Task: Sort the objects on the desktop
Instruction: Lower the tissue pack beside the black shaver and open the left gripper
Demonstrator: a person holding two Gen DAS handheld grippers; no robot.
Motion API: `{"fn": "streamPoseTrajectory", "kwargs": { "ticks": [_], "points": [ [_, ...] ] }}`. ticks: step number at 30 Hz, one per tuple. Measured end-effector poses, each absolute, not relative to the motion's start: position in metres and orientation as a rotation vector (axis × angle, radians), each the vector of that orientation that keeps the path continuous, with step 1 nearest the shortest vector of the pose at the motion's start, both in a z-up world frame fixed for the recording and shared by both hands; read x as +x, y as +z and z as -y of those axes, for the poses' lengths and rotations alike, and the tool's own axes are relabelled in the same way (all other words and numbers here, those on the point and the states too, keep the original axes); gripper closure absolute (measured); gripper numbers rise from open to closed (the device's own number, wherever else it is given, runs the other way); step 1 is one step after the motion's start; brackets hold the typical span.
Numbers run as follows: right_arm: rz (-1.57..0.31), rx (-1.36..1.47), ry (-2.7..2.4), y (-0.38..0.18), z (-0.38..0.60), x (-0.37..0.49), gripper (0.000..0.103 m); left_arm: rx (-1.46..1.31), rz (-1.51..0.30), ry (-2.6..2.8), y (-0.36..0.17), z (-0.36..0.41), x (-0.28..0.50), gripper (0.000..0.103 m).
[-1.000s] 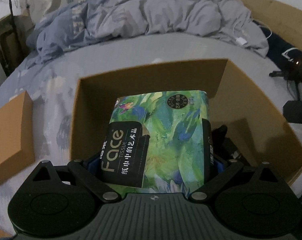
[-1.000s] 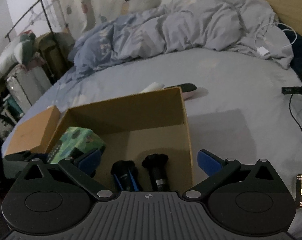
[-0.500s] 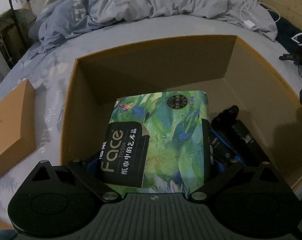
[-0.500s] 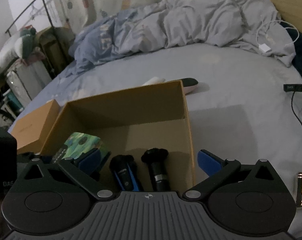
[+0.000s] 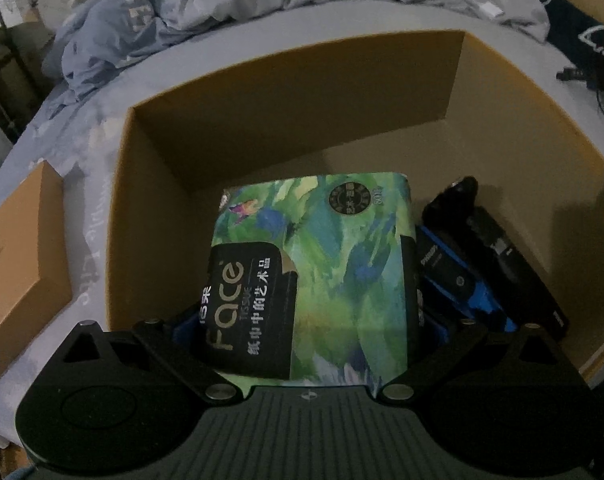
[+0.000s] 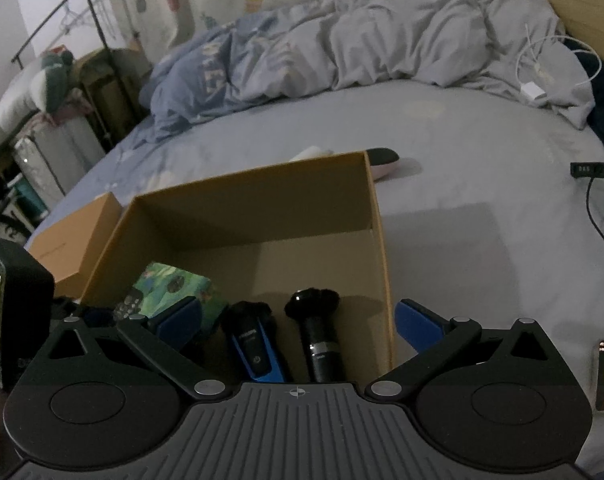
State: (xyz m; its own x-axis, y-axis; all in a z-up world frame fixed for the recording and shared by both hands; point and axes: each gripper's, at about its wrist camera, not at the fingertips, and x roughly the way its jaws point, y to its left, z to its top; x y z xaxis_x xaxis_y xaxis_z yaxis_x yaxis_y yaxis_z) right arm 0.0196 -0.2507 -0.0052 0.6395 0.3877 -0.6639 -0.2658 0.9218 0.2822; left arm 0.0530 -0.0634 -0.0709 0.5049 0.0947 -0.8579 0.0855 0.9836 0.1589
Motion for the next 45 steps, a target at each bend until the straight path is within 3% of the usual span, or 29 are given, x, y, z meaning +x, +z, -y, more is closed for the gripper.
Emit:
{"fn": "streamPoseTrajectory", "kwargs": {
  "ticks": [24, 45],
  "points": [
    [-0.798, 0.155, 0.374, -0.008, 0.254, 0.020, 0.000, 0.211, -1.058, 0.014, -0.058, 0.082, 0.024, 0.000],
    [-0.812, 0.127, 0.362, -0.016, 0.251, 0.021, 0.000, 0.150, -0.817, -0.020, 0.002, 0.085, -0.052, 0.000]
  ]
}}
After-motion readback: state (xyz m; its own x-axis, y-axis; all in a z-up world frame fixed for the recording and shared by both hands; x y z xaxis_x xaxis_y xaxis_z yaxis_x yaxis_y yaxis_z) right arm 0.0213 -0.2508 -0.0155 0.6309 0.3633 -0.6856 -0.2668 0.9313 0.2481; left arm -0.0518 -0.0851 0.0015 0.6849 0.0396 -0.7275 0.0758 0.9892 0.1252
